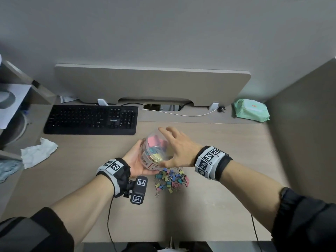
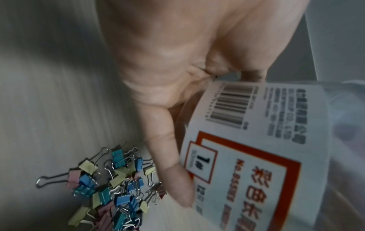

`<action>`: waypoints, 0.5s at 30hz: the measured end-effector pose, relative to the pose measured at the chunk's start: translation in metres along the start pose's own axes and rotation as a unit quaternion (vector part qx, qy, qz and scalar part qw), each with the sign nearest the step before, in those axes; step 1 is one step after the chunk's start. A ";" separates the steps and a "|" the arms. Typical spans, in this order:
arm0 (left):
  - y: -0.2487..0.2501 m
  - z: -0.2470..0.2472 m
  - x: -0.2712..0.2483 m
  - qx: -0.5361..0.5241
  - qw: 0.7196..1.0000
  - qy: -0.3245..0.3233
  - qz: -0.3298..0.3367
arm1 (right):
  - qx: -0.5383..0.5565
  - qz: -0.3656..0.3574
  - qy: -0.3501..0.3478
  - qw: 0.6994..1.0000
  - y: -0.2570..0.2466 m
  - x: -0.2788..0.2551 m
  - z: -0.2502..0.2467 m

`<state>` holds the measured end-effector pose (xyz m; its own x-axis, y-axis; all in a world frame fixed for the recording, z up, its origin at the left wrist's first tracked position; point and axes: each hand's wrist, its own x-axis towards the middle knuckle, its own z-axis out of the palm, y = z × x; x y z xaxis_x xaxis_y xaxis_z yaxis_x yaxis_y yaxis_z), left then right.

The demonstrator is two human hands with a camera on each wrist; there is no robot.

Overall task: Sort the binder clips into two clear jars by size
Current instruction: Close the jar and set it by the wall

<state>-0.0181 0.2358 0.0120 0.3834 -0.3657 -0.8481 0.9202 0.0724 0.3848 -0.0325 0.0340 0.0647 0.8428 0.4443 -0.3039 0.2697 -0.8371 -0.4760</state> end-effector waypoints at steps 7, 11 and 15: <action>0.003 -0.003 0.004 0.081 0.996 0.008 -0.032 | -0.032 -0.034 -0.044 0.998 0.005 -0.007 -0.001; -0.002 0.003 0.006 0.056 0.998 0.009 -0.011 | -0.021 -0.019 -0.043 0.999 0.007 -0.009 -0.003; -0.008 0.016 0.009 -0.021 0.998 0.011 0.051 | 0.032 0.047 -0.003 0.998 0.011 -0.006 -0.005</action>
<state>-0.0229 0.2165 0.0070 0.4769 -0.3338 -0.8131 0.8784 0.1467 0.4549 -0.0324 0.0206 0.0649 0.8600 0.3671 -0.3543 0.1597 -0.8532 -0.4965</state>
